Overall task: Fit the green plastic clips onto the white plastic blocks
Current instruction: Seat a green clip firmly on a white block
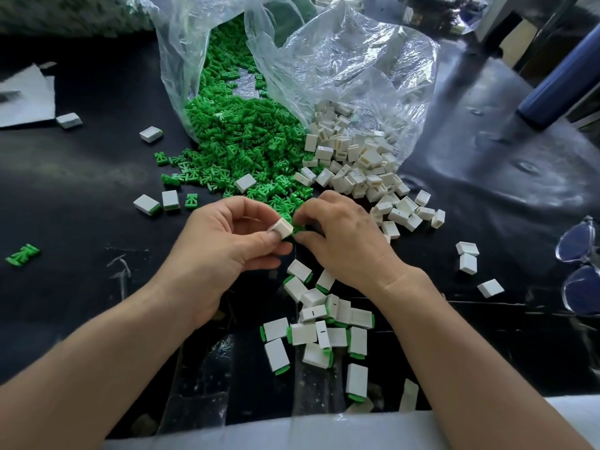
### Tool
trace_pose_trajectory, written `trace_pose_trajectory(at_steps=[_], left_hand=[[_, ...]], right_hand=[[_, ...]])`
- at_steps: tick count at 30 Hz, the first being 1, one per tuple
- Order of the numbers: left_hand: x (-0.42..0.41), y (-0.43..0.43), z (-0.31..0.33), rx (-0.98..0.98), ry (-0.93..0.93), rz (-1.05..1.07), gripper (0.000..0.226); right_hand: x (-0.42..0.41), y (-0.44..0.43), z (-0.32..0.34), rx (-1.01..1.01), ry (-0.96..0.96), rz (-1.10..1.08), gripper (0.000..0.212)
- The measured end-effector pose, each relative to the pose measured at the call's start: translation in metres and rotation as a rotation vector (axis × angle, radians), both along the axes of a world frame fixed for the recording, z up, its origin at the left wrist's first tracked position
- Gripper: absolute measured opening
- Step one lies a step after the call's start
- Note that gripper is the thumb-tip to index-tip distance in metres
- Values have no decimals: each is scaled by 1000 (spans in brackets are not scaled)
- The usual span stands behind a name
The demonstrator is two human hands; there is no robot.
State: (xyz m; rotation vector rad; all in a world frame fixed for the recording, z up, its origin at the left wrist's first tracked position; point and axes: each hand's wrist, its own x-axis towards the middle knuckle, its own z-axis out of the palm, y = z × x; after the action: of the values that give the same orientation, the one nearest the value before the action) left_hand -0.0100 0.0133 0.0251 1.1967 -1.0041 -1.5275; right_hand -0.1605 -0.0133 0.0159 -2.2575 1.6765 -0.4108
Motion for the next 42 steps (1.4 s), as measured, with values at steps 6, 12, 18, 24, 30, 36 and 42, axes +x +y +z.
trace_pose_trajectory(at_steps=[6,12,18,24,30,36,42], left_hand=[[0,0,-1,-9,-3,-5,17],[1,0,-1,-31,23,-6,17],[-1,1,-1,0,8,-22,20],[-2,2,0,-12,-60,-32,11],[-2,3,2,-28,-104,-36,4],[-2,3,2,-50,-138,-36,8],[-1,4,2,-80,-162,-39,4]], right_hand=[[-4,0,3,7,-54,15,15],[-11,0,10,-4,-397,-72,16],[-7,3,15,74,-674,-44,27],[-4,7,19,108,-749,-2,28],[-3,9,20,115,-748,7,26],[-3,10,20,124,-688,25,24],[-3,10,20,201,-610,16,21]])
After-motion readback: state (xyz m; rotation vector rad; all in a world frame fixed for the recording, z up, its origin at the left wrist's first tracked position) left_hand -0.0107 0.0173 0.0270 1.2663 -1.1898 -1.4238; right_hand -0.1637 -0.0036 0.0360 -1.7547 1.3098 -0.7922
